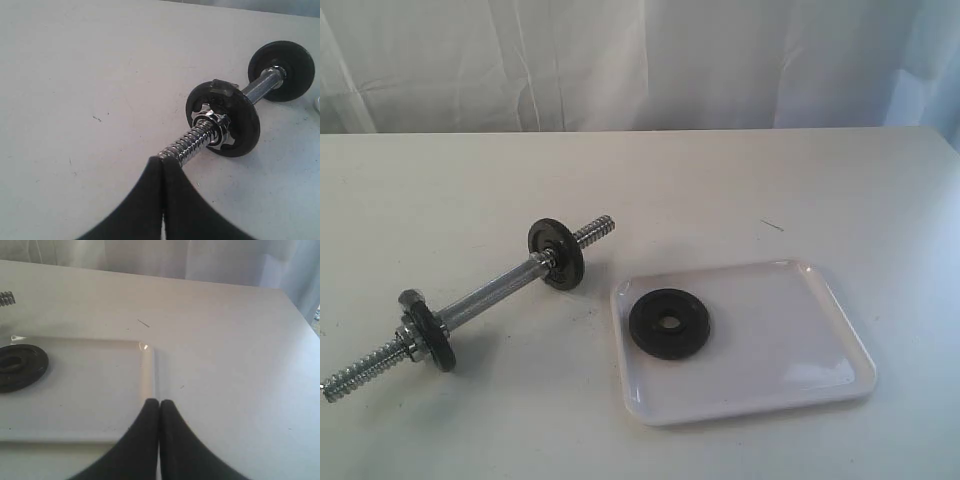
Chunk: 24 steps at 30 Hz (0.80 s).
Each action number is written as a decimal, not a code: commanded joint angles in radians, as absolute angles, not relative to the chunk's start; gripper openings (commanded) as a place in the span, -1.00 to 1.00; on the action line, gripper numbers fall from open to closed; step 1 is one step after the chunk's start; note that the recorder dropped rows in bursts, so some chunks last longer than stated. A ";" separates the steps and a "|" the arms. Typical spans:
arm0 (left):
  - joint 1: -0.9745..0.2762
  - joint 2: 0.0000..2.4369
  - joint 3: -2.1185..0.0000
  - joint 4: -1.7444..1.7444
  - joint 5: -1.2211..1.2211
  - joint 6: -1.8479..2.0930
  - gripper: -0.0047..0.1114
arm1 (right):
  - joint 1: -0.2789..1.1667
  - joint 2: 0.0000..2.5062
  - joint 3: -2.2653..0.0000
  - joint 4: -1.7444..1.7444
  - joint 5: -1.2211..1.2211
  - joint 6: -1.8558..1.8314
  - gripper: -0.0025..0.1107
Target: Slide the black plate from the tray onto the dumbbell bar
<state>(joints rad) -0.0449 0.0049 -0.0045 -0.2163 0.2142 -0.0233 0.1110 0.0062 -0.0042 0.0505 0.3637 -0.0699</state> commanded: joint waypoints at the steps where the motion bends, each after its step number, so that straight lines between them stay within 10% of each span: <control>1: -0.042 0.000 0.000 -0.219 0.191 -0.020 -0.92 | 0.108 0.000 0.000 0.051 0.349 -0.071 -0.96; 24: -0.042 0.000 0.000 -0.251 0.133 -0.026 -0.92 | 0.108 0.000 0.000 0.051 0.349 -0.071 -0.96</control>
<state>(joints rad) -0.0449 0.0049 -0.0045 -0.2186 0.1596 -0.0213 0.1110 0.0062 -0.0042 0.0505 0.3637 -0.0699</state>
